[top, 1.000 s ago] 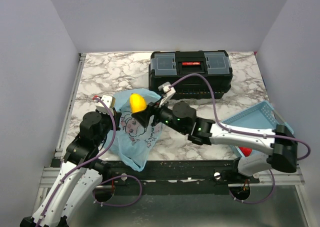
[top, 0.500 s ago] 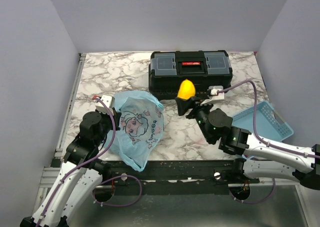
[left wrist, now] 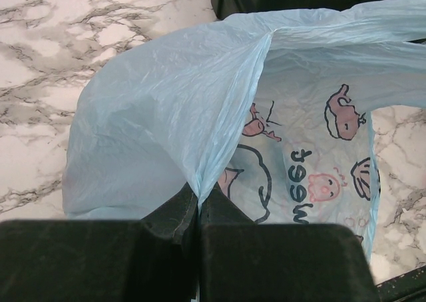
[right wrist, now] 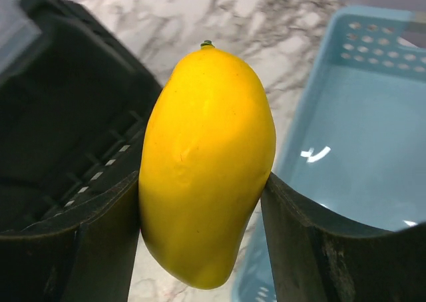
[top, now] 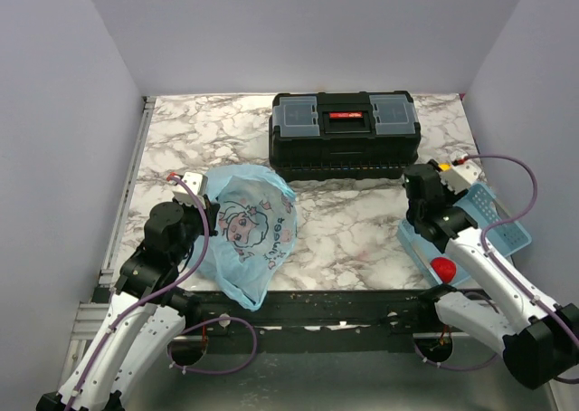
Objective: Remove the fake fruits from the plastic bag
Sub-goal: Place the fake fruit in the bin.
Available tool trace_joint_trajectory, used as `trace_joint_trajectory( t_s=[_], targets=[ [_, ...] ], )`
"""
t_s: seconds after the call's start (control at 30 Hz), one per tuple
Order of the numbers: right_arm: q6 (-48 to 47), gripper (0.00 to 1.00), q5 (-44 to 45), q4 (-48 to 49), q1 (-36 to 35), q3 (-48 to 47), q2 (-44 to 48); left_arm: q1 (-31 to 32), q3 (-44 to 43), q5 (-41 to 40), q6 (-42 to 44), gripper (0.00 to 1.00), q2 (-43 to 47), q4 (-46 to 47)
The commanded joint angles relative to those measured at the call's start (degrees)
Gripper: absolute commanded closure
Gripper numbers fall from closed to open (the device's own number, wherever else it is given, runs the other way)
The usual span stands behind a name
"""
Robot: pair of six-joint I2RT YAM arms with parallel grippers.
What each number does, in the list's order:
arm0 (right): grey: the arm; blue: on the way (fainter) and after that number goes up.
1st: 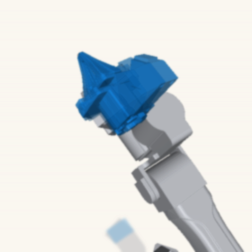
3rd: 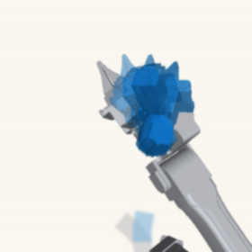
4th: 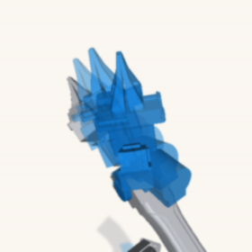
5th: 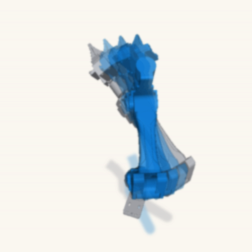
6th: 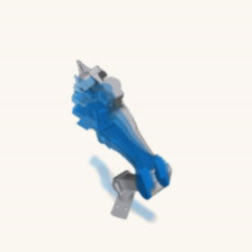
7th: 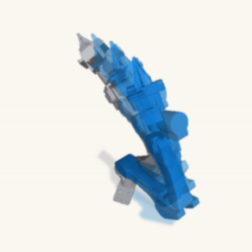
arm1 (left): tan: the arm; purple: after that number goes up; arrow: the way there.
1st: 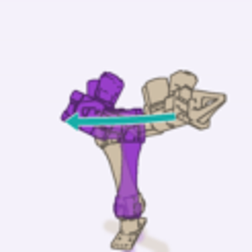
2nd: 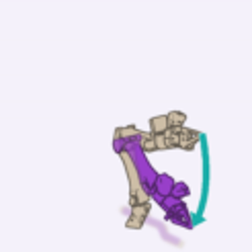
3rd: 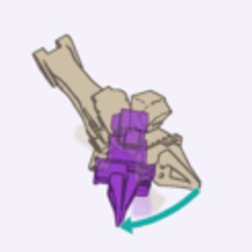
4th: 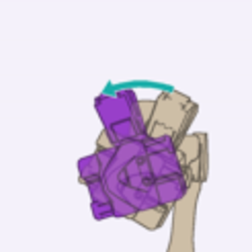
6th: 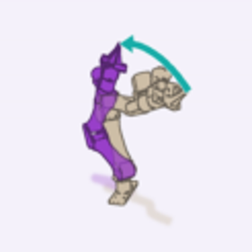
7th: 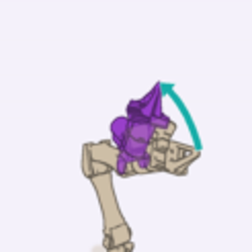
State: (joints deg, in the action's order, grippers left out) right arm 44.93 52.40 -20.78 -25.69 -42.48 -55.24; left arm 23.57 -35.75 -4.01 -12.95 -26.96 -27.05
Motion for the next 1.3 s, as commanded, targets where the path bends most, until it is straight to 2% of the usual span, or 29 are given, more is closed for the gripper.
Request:
trace_joint_trajectory(
  t_s=[0.0,0.27,0.43,0.53,0.6,0.73,0.83,0.97,1.17,1.27],
  targets=[
    [9.44,0.99,-0.84,-7.61,5.5,3.01,1.58,-0.43,-0.21,0.54,-0.32,1.0,0.2,1.25],
    [13.47,0.99,-3.36,-10.25,16.56,7.8,5.04,-0.46,-0.27,0.86,-0.32,1.0,-0.08,1.21],
    [14.83,0.97,-12.81,-6.47,24.01,11.41,1.19,-0.5,-0.22,1.19,-0.34,1.0,-0.02,1.3],
    [15.92,0.95,-14.06,-5.98,25.33,12.08,-1.78,-0.47,-0.21,0.94,-0.32,1.0,0.06,1.25],
    [16.99,0.85,-13.25,-6.04,25.34,12.62,-2.49,-0.47,-0.27,0.98,-0.32,1.0,0.12,1.3],
    [18.52,0.58,-12.03,-6.03,26.65,14.5,-2.13,-0.54,-0.24,1.11,-0.32,1.0,0.26,1.3],
    [19.03,0.42,-12.36,-6.03,26.75,15.32,-1.3,-0.54,-0.29,1.27,-0.32,1.0,0.24,1.41],
    [17.96,0.16,-11.82,-7.24,26.75,14.45,0.14,-0.54,-0.25,1.38,-0.32,1.0,0.38,1.39],
    [6.56,0.01,-16.26,-6.12,26.73,9.76,5.43,-0.55,-0.24,1.64,-0.41,1.0,0.61,1.49],
    [-0.85,0.0,-26.15,-2.69,26.66,7.25,8.51,-0.63,-0.22,1.55,-0.41,1.0,0.64,1.53]
  ],
)
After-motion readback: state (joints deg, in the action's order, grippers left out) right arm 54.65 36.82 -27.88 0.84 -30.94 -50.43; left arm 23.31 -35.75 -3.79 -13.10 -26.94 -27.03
